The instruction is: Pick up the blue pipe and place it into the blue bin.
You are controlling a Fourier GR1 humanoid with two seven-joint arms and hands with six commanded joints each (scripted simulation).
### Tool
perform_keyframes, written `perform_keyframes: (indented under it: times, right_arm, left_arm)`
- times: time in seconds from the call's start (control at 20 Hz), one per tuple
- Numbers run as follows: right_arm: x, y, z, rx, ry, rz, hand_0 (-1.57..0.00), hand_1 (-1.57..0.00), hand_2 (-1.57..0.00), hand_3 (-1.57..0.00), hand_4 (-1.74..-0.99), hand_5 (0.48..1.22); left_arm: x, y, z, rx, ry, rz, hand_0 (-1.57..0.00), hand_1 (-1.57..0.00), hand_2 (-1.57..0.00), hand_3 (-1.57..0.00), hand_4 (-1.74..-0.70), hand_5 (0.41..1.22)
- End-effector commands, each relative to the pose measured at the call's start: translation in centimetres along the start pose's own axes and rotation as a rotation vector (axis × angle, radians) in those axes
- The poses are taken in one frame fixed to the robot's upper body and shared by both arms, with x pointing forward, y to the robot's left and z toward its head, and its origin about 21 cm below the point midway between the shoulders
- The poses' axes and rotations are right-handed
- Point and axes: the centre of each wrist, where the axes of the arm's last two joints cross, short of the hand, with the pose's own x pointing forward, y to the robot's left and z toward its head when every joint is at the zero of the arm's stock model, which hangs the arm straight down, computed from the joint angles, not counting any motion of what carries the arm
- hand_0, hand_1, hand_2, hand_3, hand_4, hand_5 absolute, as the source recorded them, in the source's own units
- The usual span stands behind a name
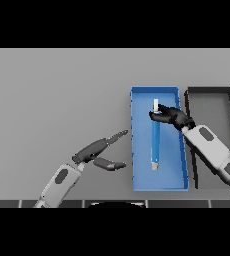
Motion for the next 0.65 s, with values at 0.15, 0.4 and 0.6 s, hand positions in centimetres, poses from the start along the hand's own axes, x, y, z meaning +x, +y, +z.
perform_keyframes:
  times: [0.15,0.4,0.6]
  right_arm:
    - [0.23,-0.24,0.06,-0.02,-0.029,0.008,-0.03,-0.03,-0.02,-0.02,-1.12,0.702]
    - [-0.51,-0.27,-0.1,-0.01,-0.014,0.015,-0.01,-0.01,-0.01,-0.01,-1.129,0.672]
    - [-0.23,-0.3,-0.22,0.017,-0.032,0.013,-0.01,-0.01,-0.01,-0.01,-1.129,0.677]
  left_arm:
    - [-0.18,-0.54,-0.11,-0.007,0.008,0.01,0.0,0.0,0.0,0.0,-0.91,0.46]
    - [-0.4,-0.5,-0.22,-0.006,0.004,0.012,0.0,0.0,0.0,0.0,-0.92,0.464]
    - [-0.41,0.23,-0.42,-0.005,0.011,0.018,0.0,0.0,0.0,0.0,-0.92,0.468]
